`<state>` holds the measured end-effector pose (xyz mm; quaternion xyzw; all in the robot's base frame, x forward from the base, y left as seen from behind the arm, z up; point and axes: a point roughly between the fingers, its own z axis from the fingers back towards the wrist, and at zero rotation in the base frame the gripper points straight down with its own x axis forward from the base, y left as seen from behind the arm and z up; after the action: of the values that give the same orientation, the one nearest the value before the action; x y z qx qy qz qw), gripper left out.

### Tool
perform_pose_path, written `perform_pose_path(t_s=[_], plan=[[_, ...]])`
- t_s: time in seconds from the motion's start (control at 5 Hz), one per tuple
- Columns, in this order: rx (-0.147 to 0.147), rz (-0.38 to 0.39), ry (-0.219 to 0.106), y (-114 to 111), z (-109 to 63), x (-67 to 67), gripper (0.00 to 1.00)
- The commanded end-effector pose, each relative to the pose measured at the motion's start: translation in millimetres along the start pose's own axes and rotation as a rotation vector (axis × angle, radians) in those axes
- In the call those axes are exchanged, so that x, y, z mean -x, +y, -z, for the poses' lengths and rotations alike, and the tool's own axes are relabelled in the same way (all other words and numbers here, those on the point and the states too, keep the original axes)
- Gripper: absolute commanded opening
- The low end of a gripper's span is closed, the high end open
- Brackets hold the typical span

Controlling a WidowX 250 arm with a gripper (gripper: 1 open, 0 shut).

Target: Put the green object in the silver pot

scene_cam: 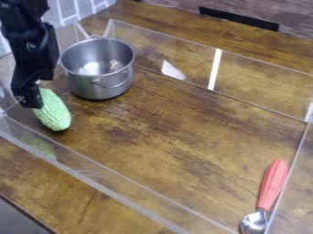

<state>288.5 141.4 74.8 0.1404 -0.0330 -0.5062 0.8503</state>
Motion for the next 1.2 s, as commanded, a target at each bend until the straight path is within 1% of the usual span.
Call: perform_pose_path(t_s=[0.0, 0.2, 0.4, 0.6, 1.0], plan=[[-0.083, 0.016, -0.030, 7.7, -0.8, 0.8, 1.00], [-0.094, 0.033, -0.054, 6.8, 11.5, -3.0, 1.00], [-0.111, 0.068, -0.084, 6.3, 24.6, -5.6, 1.00], [-0.109, 0.080, -0.102, 6.3, 32.1, -10.4, 1.00], [-0.091, 0.076, -0.123, 6.6, 40.4, -13.1, 1.00]])
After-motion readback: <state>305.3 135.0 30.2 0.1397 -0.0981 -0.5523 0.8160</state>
